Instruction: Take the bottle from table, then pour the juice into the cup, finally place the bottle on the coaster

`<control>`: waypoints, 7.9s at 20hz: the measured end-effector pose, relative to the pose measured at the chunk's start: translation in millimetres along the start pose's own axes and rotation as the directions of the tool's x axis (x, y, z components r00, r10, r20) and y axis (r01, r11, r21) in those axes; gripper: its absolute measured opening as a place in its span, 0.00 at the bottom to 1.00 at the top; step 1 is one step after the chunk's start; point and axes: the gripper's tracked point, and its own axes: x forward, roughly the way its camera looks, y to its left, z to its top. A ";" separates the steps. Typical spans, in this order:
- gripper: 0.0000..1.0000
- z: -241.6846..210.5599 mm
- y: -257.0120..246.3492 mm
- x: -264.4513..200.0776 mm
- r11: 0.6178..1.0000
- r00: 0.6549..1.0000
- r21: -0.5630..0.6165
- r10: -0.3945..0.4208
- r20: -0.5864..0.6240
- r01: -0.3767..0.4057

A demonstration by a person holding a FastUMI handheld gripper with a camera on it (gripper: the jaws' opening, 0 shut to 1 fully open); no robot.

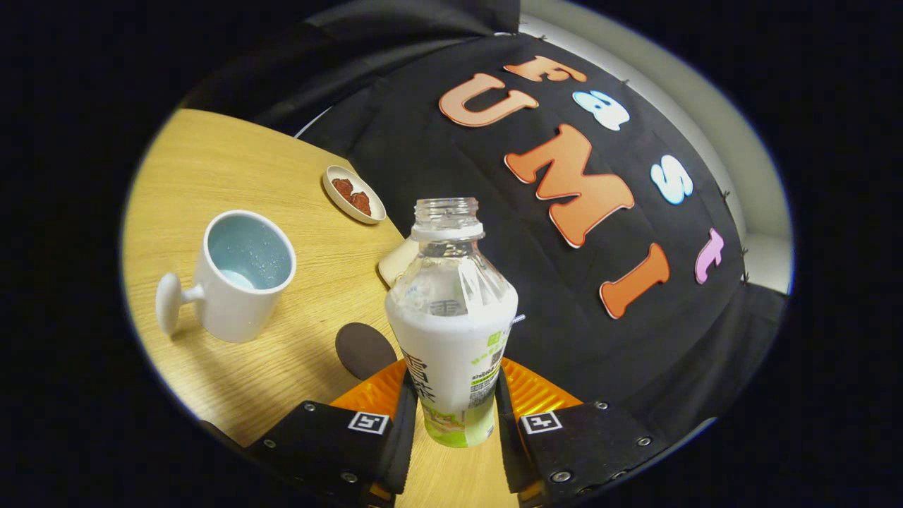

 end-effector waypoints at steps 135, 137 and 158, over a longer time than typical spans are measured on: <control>0.53 38.1 45.4 14.6 0.776 0.984 -0.623 0.025 0.178 0.093; 0.53 37.5 49.9 14.9 0.850 0.988 -0.526 0.049 0.148 0.036; 0.54 31.2 29.6 80.0 0.796 0.983 0.578 0.169 0.071 -0.179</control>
